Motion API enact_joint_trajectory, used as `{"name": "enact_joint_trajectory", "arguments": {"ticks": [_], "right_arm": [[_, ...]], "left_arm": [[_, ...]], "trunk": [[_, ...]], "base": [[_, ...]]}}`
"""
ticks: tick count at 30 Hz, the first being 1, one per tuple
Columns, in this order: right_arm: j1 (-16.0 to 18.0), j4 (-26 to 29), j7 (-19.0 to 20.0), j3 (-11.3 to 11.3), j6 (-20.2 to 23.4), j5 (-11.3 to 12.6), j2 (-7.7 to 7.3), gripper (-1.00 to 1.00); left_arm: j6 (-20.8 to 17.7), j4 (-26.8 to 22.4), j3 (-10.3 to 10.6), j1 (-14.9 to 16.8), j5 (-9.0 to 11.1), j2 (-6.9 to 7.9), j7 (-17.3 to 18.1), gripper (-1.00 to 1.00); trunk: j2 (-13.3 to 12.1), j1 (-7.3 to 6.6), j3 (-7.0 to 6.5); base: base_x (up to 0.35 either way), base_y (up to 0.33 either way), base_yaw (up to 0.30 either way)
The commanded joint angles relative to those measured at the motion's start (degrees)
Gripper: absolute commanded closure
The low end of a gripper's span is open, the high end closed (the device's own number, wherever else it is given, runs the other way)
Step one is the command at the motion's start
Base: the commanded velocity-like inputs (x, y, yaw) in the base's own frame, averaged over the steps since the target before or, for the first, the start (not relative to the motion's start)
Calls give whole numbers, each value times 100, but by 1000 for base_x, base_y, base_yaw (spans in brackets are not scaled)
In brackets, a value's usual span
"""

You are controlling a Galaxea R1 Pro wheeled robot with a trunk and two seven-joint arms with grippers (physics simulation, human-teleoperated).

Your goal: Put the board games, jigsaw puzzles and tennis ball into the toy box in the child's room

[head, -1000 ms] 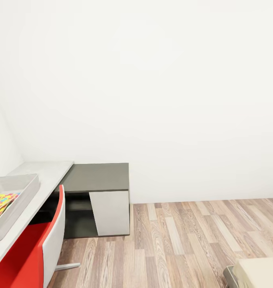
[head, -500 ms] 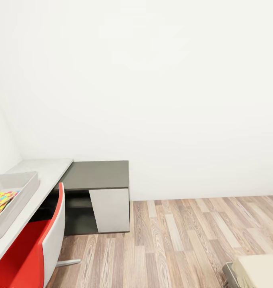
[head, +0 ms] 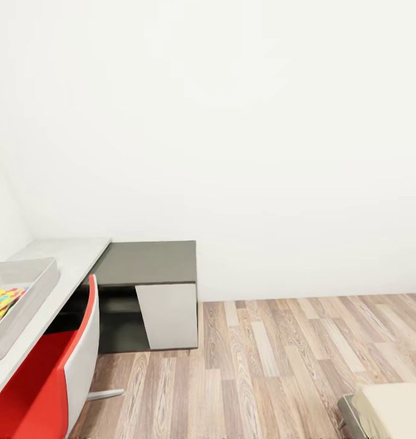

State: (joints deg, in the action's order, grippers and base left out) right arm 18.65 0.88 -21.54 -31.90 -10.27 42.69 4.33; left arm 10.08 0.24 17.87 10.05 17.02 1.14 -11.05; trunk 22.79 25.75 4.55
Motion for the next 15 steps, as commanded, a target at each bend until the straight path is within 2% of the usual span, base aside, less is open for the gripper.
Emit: {"name": "enact_joint_trajectory", "arguments": {"ticks": [1,3,8,15], "right_arm": [[3,0,22,-48,-19,61,-12,-100],[-62,0,98,-44,-21,67,-39,-100],[-653,6,246,4,-40,169,-82,-100],[-850,8,567,22,-84,484,-300,-100]], "left_arm": [[17,3,50,-1,48,-1,-11,-100],[16,3,50,-15,50,0,-11,-100],[19,3,50,-38,48,0,-11,-100],[18,3,50,-61,47,0,-11,-100]], "trunk": [[13,3,22],[13,3,41],[13,3,88],[13,3,154]], "base": [[0,0,0],[0,0,0],[0,0,0],[0,0,0]]}}
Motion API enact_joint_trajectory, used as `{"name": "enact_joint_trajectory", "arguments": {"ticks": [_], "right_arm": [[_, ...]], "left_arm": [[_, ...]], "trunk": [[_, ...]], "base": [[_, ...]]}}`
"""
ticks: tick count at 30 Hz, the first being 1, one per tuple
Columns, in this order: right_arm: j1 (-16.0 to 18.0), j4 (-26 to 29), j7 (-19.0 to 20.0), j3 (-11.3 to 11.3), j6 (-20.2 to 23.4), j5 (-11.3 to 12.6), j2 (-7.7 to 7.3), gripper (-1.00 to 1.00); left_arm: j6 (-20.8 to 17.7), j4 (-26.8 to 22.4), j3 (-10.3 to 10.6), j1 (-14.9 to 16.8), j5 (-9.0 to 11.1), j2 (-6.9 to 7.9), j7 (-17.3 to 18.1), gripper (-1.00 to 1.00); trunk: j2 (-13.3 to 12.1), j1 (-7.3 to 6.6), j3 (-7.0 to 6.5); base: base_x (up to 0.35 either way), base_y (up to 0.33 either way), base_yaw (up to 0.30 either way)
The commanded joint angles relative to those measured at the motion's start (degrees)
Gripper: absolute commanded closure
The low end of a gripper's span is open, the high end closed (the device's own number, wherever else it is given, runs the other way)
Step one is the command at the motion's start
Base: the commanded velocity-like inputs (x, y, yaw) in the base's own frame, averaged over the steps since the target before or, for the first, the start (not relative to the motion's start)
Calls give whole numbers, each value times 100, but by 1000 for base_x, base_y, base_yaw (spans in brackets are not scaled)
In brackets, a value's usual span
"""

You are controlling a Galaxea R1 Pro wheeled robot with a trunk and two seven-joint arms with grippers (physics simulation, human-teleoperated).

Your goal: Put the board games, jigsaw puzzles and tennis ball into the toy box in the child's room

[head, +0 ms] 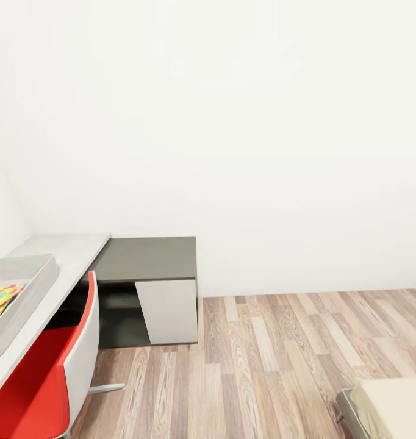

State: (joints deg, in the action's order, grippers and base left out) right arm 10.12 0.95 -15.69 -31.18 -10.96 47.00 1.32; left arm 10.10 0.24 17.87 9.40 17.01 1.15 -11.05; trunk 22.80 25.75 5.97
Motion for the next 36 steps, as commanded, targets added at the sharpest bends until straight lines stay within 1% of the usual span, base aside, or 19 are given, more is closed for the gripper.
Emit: {"name": "enact_joint_trajectory", "arguments": {"ticks": [1,5,12,15,17,19,20,21,22,23,24,26,31,36], "right_arm": [[-8,1,51,-48,-17,84,-26,-100],[-22,1,184,-46,-20,127,-65,-100],[-27,2,229,-38,-28,141,-85,-100],[-27,2,234,-37,-29,191,-135,-100],[-31,2,250,-37,-30,305,-195,-100],[-34,2,345,-37,-30,467,-266,-100],[-35,2,484,-37,-28,592,-333,-100],[-35,2,578,-37,-26,656,-370,-100],[-35,2,801,-40,-21,784,-439,-100],[-35,2,912,-41,-19,844,-467,-100],[-36,2,1110,-43,-10,948,-505,-100],[-36,2,1293,-44,0,1052,-541,-100],[-36,2,1457,-45,10,1151,-573,-100],[-36,2,1514,-41,28,1168,-586,-100]], "left_arm": [[14,3,50,3,49,-1,-11,-100],[12,3,50,-20,48,-1,-11,-100],[17,3,50,-55,48,-1,-11,-100],[17,3,50,-60,50,-1,-11,-100],[21,3,50,-75,49,3,-11,-100],[24,3,50,-96,48,8,-11,-100],[25,3,50,-105,48,12,-11,-100],[25,3,50,-109,48,13,-11,-100],[26,3,50,-114,48,16,-11,-100],[26,3,50,-116,48,16,-11,-100],[26,3,50,-118,48,19,-11,-100],[26,3,50,-125,48,30,-11,-100],[27,3,50,-130,48,41,-11,-100],[27,3,50,-131,48,43,-11,-100]], "trunk": [[12,3,22],[12,3,60],[12,3,126],[12,3,154],[12,3,173],[12,3,192],[12,3,201],[12,3,211],[12,3,220],[12,3,230],[12,3,239],[12,3,258],[12,3,305],[12,3,352]], "base": [[0,0,0],[0,0,0],[0,0,0],[0,0,0],[0,0,0],[0,0,0],[0,0,0],[0,0,0],[0,0,0],[0,0,0],[0,0,0],[0,0,0],[0,0,0],[0,0,0]]}}
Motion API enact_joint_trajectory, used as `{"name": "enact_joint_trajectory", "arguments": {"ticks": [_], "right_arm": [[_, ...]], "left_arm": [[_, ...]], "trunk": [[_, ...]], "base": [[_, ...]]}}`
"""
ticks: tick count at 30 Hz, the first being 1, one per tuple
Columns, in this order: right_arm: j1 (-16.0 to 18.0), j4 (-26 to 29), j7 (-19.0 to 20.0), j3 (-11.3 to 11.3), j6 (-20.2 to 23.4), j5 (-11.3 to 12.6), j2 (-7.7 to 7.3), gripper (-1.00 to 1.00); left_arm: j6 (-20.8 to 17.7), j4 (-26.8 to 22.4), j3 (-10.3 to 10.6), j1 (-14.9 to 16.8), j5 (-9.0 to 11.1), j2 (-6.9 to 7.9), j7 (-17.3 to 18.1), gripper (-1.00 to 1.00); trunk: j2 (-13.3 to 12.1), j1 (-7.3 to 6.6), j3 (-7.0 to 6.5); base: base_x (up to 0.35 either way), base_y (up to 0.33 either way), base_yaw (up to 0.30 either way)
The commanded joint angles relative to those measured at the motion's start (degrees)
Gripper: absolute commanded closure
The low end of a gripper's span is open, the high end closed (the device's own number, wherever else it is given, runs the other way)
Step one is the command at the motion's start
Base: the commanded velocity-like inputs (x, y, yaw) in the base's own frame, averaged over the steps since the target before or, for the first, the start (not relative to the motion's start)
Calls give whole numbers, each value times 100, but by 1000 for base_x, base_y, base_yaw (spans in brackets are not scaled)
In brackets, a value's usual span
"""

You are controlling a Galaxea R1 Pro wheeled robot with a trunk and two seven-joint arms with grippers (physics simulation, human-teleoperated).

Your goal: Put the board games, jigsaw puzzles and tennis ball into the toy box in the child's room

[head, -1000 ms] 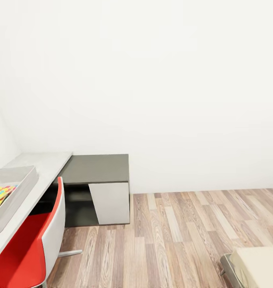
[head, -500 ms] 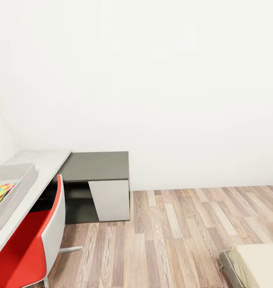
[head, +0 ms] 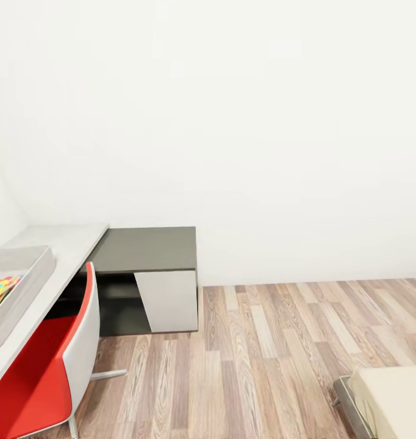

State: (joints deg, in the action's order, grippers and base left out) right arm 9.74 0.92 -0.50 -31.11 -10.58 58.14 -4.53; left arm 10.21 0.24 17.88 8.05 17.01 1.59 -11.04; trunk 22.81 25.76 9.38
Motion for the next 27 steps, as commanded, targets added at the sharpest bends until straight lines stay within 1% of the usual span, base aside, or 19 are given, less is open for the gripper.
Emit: {"name": "enact_joint_trajectory", "arguments": {"ticks": [1,12,27], "right_arm": [[2,5,7,-47,-5,56,-5,-100],[2,5,150,-51,67,59,-10,-100],[-7,5,115,-53,15,40,5,-100]], "left_arm": [[16,3,49,3,48,-1,-12,-100],[16,3,49,3,48,0,-12,-100],[25,3,45,3,32,-14,-12,-100]], "trunk": [[11,3,21],[11,3,125],[11,3,266]], "base": [[0,0,0],[0,0,0],[0,0,0]]}}
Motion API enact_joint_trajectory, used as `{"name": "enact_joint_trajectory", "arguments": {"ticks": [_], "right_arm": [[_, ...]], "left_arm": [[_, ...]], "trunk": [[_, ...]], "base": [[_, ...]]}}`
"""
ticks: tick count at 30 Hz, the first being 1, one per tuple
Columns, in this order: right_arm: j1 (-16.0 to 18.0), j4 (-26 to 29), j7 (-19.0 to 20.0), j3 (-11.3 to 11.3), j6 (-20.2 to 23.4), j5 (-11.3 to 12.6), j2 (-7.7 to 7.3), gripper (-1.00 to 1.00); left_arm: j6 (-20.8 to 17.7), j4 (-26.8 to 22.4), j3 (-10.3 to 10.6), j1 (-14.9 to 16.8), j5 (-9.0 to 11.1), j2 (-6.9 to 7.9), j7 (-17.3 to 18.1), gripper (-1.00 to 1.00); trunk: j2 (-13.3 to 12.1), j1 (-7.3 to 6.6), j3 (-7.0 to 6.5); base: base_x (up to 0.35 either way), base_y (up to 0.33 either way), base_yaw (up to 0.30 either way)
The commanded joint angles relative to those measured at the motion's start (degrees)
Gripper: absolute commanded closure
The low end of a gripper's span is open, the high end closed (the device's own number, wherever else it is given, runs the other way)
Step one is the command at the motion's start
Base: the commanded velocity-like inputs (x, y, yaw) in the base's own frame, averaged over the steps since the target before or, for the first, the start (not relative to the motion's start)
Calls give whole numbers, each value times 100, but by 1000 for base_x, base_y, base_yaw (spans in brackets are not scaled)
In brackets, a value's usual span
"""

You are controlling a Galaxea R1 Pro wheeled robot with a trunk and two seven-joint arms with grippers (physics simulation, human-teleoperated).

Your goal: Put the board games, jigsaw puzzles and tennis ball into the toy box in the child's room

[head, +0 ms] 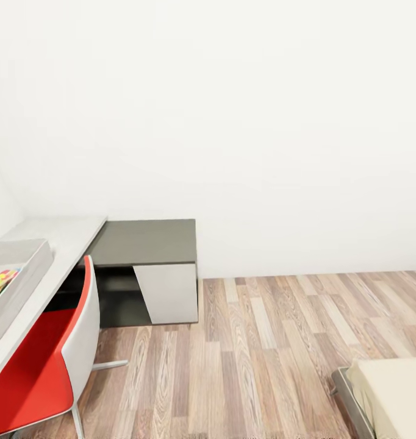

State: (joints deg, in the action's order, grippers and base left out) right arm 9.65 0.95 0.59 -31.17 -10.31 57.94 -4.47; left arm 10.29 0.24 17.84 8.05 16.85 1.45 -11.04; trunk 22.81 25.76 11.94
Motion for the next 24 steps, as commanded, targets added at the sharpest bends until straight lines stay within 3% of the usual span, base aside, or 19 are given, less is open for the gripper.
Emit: {"name": "enact_joint_trajectory", "arguments": {"ticks": [1,12,24], "right_arm": [[2,2,5,-47,-18,60,2,-100],[2,8,-19,-48,-33,53,6,-100],[0,10,-16,-66,-24,25,64,-100]], "left_arm": [[13,3,47,3,47,-2,-5,-100],[-9,2,48,3,46,-7,23,-100],[-10,3,53,3,46,-4,23,-100]], "trunk": [[11,2,20],[11,2,123],[11,2,139]], "base": [[0,0,0],[0,0,1],[0,0,9]]}}
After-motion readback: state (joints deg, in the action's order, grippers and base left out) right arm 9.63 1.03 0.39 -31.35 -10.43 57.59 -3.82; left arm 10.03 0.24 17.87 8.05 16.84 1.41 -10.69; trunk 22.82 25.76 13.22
